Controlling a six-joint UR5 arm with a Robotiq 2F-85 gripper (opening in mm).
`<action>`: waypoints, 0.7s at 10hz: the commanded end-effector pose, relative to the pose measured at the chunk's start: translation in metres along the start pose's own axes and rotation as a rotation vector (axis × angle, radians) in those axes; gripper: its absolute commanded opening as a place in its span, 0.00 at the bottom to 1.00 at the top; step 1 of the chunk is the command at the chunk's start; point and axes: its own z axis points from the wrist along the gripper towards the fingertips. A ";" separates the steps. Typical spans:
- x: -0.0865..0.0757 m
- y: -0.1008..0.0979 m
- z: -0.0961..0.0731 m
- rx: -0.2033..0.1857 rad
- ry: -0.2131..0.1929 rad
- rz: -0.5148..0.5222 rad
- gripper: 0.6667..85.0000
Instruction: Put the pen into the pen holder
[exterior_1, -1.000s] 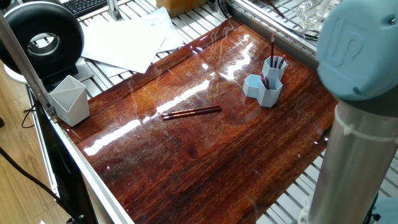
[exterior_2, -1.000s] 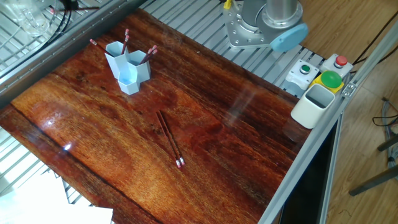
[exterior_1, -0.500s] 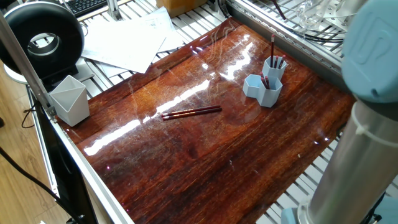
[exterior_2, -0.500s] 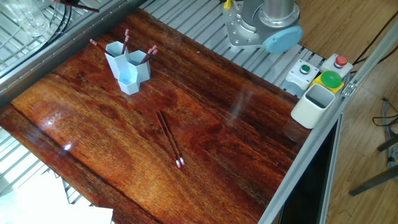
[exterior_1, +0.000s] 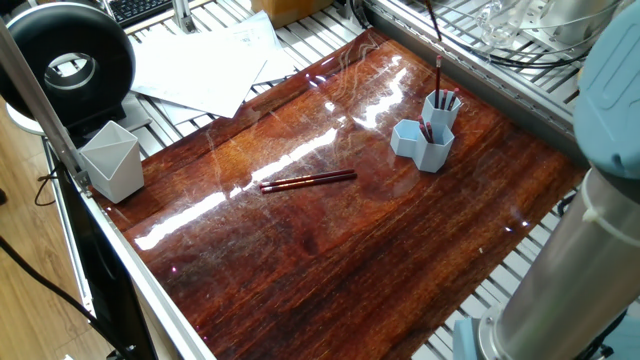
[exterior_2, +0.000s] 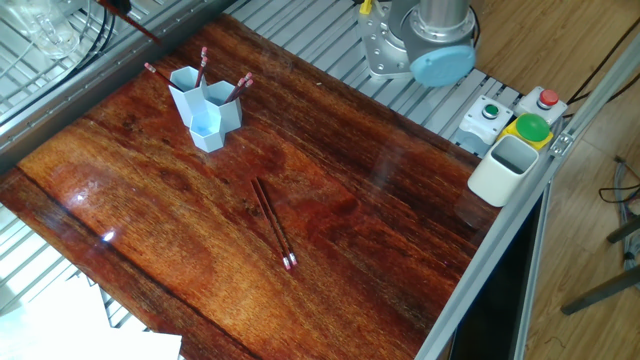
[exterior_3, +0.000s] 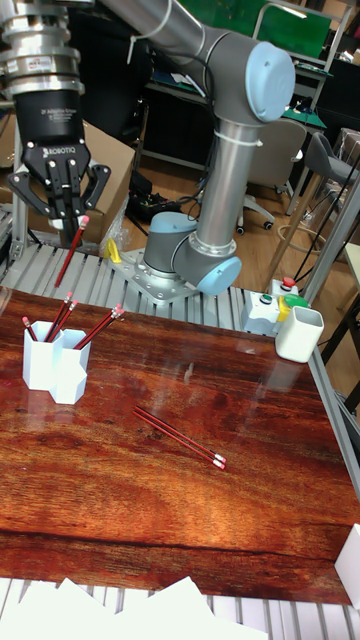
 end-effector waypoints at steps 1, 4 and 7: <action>-0.012 -0.001 0.006 -0.020 -0.109 -0.030 0.00; 0.014 -0.015 0.008 0.032 -0.011 -0.009 0.00; 0.028 -0.032 0.006 0.101 0.042 0.064 0.00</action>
